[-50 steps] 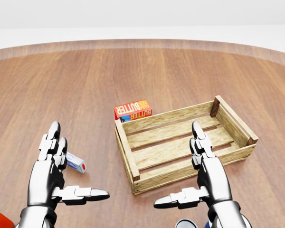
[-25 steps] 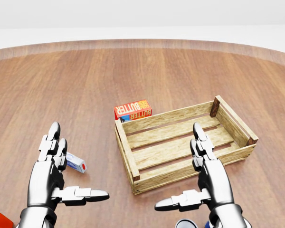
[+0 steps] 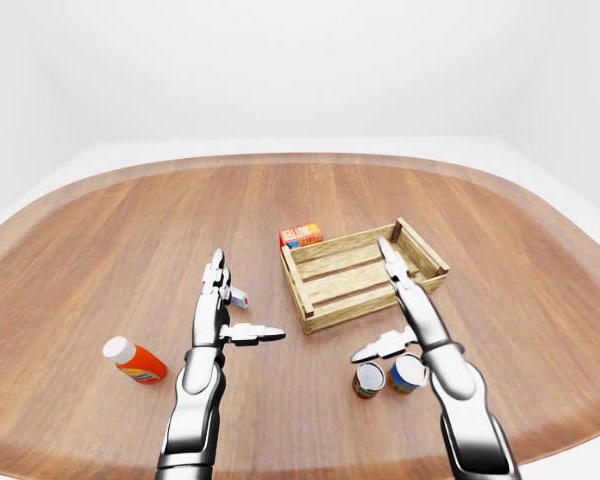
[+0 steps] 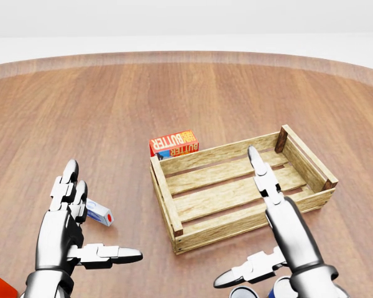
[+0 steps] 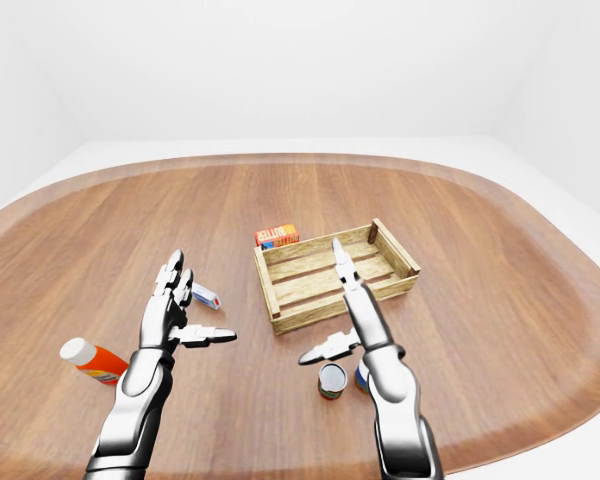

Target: Pick up the tomato sauce, and put it in the wooden tray.

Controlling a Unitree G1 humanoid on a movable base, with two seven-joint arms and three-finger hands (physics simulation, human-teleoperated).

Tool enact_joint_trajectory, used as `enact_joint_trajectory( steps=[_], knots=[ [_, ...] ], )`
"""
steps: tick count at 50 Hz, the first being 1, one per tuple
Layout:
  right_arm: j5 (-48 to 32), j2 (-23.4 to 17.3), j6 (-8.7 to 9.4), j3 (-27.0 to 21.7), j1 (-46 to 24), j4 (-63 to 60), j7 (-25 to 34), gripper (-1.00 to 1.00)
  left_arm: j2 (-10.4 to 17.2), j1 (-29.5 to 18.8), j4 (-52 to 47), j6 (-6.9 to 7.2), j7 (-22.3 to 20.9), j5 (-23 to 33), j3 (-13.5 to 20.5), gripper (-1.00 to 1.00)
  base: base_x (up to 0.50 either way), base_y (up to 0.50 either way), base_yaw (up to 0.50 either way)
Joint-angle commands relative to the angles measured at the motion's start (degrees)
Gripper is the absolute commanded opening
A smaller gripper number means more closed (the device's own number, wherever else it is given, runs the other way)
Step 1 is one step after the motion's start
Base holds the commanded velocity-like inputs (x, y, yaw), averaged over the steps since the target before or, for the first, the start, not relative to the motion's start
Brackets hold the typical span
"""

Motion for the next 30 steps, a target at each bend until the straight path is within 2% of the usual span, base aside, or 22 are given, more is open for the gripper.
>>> enact_joint_trajectory(
  steps=[1,7,15,30],
  knots=[
    [-17.57,-1.17,0.00,0.11,0.44,-5.57,5.01,1.00,0.02,0.01,0.07,-0.08,-0.02,0.06,0.02,1.00,0.00,0.00,0.00],
    [-23.58,-1.21,-0.10,-0.83,1.19,-5.37,6.68,1.00,0.02,0.00,0.03,0.00,-0.03,0.04,0.03,1.00,0.00,0.00,0.00],
    [-25.60,-0.63,-2.08,-1.99,1.42,-3.55,7.08,1.00,-0.01,0.02,0.00,0.03,0.01,0.11,-0.02,1.00,0.00,0.00,0.00],
    [-32.03,-1.26,-5.85,-0.58,3.82,1.60,7.86,1.00,-0.02,-0.02,0.00,0.10,0.02,0.13,-0.07,1.00,0.00,0.00,0.00]
  ],
)
